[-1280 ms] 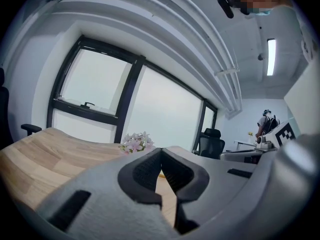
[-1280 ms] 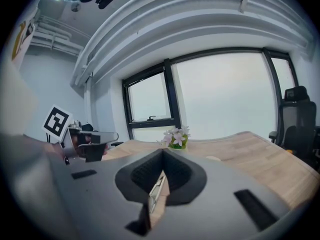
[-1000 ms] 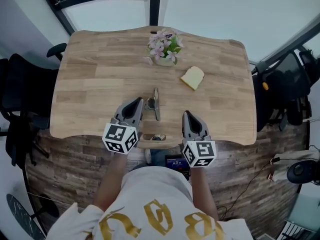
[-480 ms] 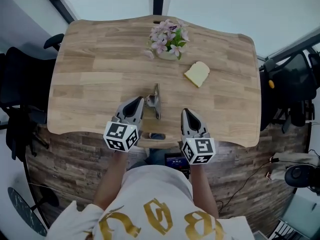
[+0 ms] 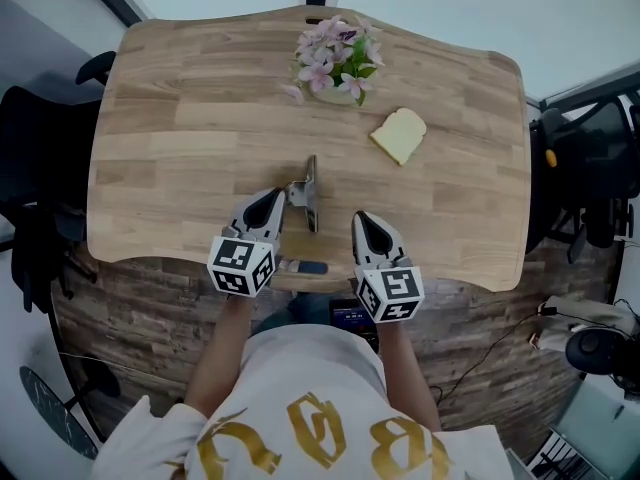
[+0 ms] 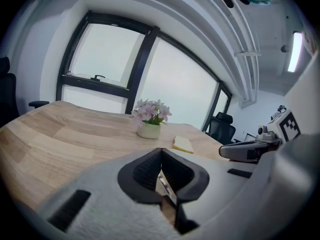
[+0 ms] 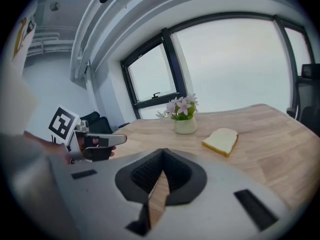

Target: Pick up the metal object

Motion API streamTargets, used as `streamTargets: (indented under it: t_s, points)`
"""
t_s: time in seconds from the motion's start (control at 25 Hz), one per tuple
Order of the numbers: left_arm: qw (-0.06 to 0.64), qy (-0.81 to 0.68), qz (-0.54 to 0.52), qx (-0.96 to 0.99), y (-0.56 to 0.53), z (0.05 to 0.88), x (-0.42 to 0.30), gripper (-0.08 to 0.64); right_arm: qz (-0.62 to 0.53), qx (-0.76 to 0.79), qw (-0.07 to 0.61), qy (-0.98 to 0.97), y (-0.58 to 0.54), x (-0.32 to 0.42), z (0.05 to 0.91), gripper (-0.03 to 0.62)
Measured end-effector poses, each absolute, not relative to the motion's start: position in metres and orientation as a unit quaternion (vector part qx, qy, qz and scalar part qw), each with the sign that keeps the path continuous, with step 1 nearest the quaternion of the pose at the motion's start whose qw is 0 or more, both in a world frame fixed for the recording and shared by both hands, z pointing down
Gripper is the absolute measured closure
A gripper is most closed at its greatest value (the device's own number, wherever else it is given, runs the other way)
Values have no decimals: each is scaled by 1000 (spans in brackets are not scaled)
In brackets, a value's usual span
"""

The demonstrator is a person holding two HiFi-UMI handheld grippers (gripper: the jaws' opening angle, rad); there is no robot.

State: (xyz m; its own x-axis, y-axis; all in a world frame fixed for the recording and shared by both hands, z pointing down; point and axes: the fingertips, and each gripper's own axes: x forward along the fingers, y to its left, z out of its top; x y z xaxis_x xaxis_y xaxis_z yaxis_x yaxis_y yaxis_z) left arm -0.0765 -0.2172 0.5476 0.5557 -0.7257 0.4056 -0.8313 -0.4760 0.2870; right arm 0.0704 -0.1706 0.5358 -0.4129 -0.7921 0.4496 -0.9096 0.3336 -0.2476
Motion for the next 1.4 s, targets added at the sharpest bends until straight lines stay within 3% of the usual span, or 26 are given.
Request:
streamTargets:
  t_s: [0.76, 1.04, 1.4]
  points:
    - [324, -434, 164, 824, -213, 618, -68, 538, 266, 503, 165, -806, -181, 69, 577, 581]
    - [373, -415, 157, 815, -215, 638, -58, 431, 264, 490, 186, -810, -189, 63, 588, 581]
    - [402, -406, 165, 804, -221, 654, -49, 414, 272, 486, 194, -807, -195, 66, 596, 581]
